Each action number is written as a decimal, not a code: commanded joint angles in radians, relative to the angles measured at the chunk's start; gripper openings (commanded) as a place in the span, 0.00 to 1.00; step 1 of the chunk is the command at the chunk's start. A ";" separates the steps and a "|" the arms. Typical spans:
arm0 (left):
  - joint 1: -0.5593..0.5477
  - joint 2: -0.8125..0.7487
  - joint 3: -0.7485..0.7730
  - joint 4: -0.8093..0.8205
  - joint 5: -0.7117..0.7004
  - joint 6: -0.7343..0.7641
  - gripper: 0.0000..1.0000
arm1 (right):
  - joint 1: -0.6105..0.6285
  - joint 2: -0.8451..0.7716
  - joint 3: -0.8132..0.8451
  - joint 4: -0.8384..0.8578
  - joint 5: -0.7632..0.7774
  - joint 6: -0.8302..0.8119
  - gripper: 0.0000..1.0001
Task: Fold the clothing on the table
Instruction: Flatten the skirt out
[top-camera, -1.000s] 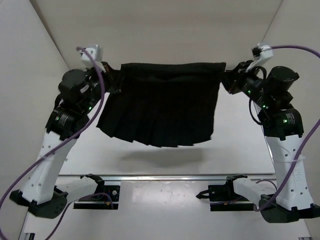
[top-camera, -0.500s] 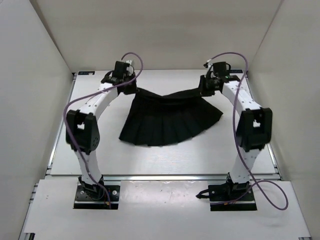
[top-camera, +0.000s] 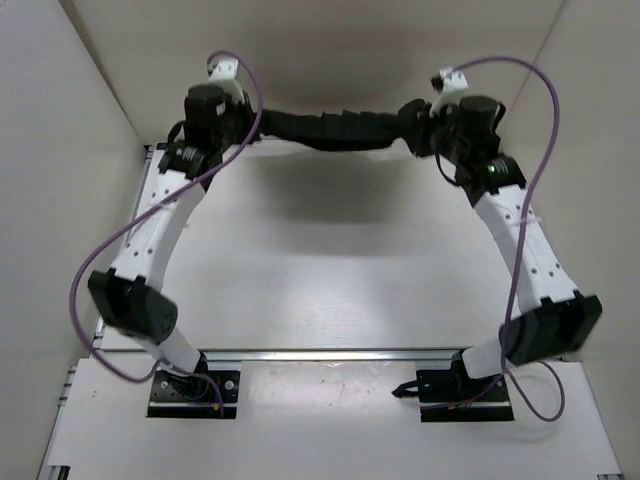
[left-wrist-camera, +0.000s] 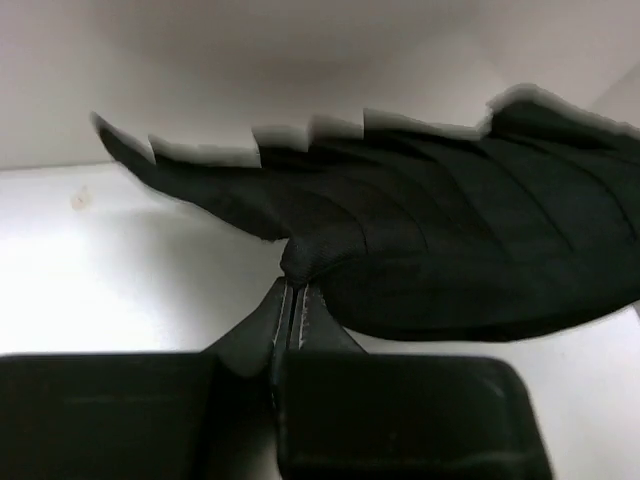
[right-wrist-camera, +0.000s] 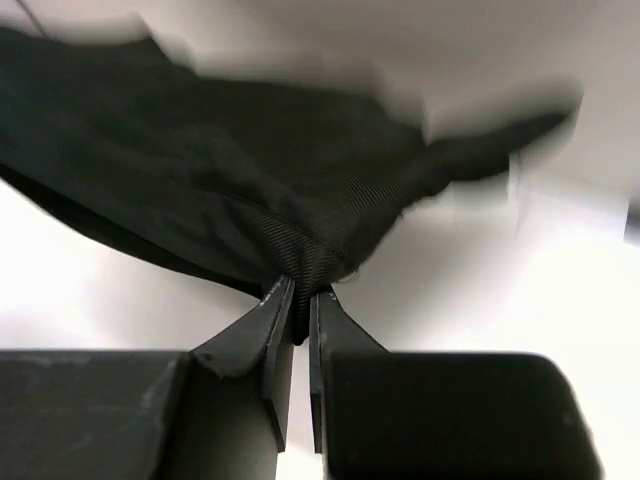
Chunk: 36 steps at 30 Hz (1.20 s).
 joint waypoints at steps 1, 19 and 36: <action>-0.021 -0.153 -0.345 0.030 -0.001 0.028 0.00 | -0.047 -0.127 -0.321 0.118 0.015 0.026 0.00; -0.055 -0.413 -0.307 -0.079 -0.145 -0.021 0.00 | 0.045 -0.119 -0.080 -0.203 0.020 -0.018 0.00; 0.026 0.304 0.121 -0.050 0.009 -0.075 0.00 | -0.062 0.521 0.499 -0.237 -0.040 0.077 0.00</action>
